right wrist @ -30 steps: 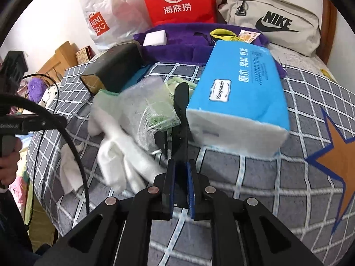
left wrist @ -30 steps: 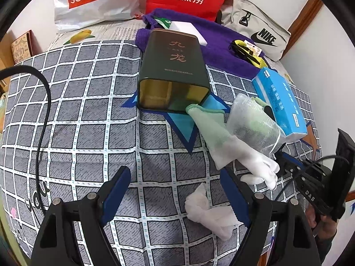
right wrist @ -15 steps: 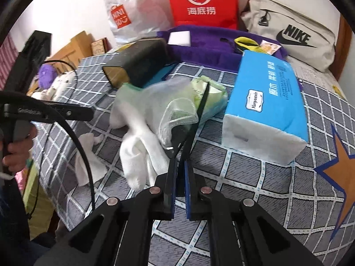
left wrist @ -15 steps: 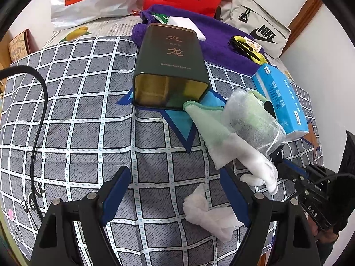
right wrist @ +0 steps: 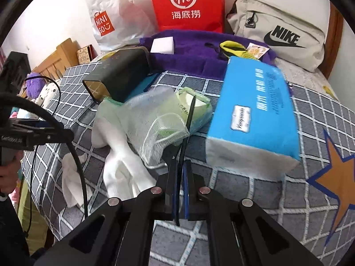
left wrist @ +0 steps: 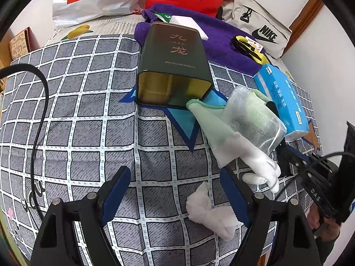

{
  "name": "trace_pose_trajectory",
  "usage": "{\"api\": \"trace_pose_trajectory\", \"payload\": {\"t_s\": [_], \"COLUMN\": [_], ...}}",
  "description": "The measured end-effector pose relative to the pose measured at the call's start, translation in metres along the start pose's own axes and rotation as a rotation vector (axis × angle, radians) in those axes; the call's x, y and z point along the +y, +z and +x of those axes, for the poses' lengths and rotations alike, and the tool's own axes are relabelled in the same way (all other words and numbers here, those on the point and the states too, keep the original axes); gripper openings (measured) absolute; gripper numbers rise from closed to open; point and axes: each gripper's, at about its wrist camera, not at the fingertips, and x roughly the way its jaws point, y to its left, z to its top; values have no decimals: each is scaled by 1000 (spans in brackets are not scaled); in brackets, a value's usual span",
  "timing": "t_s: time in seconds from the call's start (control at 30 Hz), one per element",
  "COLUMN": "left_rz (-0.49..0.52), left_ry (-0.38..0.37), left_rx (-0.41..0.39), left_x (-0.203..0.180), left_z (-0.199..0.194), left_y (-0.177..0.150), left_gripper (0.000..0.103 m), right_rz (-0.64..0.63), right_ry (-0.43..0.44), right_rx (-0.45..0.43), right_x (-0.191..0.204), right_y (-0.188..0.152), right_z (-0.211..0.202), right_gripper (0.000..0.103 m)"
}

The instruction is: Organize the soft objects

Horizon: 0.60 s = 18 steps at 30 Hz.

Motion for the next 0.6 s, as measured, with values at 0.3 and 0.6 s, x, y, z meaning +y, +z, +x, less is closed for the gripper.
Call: {"api": "trace_pose_trajectory", "payload": {"t_s": [0.3, 0.6], "left_rz": [16, 9], "left_ry": [-17, 0], "left_rx": [1, -4], "left_x": [-8, -3], "left_z": [0, -5], "left_y": [-1, -1], "left_gripper": [82, 82], "right_rz": [76, 79], "right_ry": [38, 61], "right_rx": [-2, 35], "right_x": [-14, -13], "right_y": [-11, 5], "right_z": [-6, 17], "right_gripper": [7, 10]}}
